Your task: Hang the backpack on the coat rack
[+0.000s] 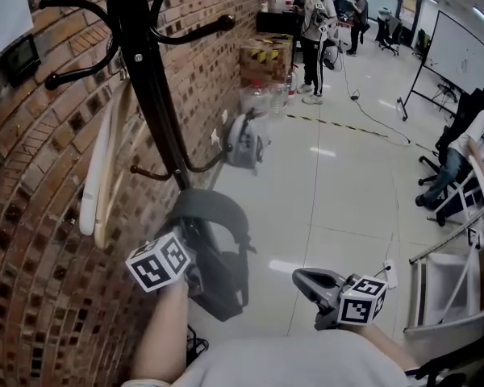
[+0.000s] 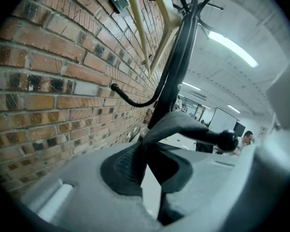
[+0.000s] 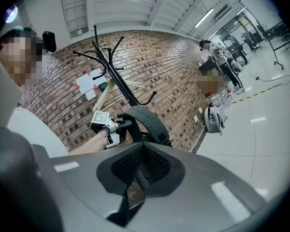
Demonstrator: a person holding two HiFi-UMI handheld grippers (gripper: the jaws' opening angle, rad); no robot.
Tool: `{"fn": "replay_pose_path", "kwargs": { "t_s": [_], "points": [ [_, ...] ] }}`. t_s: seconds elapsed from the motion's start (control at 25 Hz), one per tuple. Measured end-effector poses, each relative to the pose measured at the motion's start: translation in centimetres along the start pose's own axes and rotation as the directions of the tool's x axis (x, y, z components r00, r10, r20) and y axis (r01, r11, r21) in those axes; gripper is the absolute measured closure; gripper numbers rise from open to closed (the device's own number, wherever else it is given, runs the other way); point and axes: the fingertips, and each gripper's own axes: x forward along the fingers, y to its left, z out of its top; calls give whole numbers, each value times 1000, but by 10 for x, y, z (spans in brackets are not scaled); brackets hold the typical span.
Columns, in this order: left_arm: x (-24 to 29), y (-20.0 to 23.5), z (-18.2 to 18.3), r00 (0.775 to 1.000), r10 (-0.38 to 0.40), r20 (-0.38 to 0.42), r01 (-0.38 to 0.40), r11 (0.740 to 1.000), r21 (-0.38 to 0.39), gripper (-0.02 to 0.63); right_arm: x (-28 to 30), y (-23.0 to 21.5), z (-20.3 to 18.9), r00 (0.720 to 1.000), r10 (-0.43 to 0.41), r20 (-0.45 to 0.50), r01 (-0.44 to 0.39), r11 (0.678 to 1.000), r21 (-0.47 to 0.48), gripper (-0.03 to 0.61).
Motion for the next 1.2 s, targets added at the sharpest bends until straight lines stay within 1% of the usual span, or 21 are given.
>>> {"fn": "replay_pose_path", "kwargs": {
  "t_s": [0.12, 0.24, 0.32, 0.44, 0.6, 0.76, 0.84, 0.96, 1.08, 1.16, 1.2],
  "points": [
    [4, 8, -23, 999, 18, -43, -18, 1000, -10, 589, 0, 0, -3, 1000, 2, -6, -2, 1000, 5, 578],
    [6, 15, -38, 997, 32, -66, -33, 999, -10, 589, -1, -2, -6, 1000, -1, -11, 1, 1000, 16, 578],
    [7, 20, -41, 997, 36, -64, -36, 999, -1, 589, 0, -2, -9, 1000, -2, -19, 2, 1000, 24, 578],
    [12, 22, -41, 999, 21, -45, -20, 1000, 20, 589, 5, 1, -14, 1000, 6, -29, -5, 1000, 28, 578],
    [13, 19, -51, 1000, -16, -19, 18, 994, 107, 589, 2, 5, -20, 999, 11, -39, -9, 1000, 29, 578],
    [14, 14, -62, 998, -64, -4, 63, 975, 215, 580, -2, 6, -25, 999, 6, -46, -5, 999, 35, 578],
    [15, 14, -67, 996, -84, -3, 82, 968, 237, 575, -2, 8, -28, 999, 11, -50, -9, 999, 36, 578],
    [15, 13, -71, 992, -123, -16, 123, 966, 228, 564, -2, 10, -32, 999, 19, -51, -18, 999, 36, 578],
    [13, 10, -74, 987, -156, -25, 157, 962, 224, 540, -7, 14, -33, 998, 20, -52, -19, 999, 35, 578],
    [11, 8, -80, 984, -171, -45, 176, 962, 206, 500, -12, 16, -34, 998, 29, -51, -27, 999, 32, 578],
    [10, 9, -84, 982, -179, -63, 187, 965, 184, 450, -14, 18, -36, 998, 30, -51, -29, 999, 33, 578]
  ]
}}
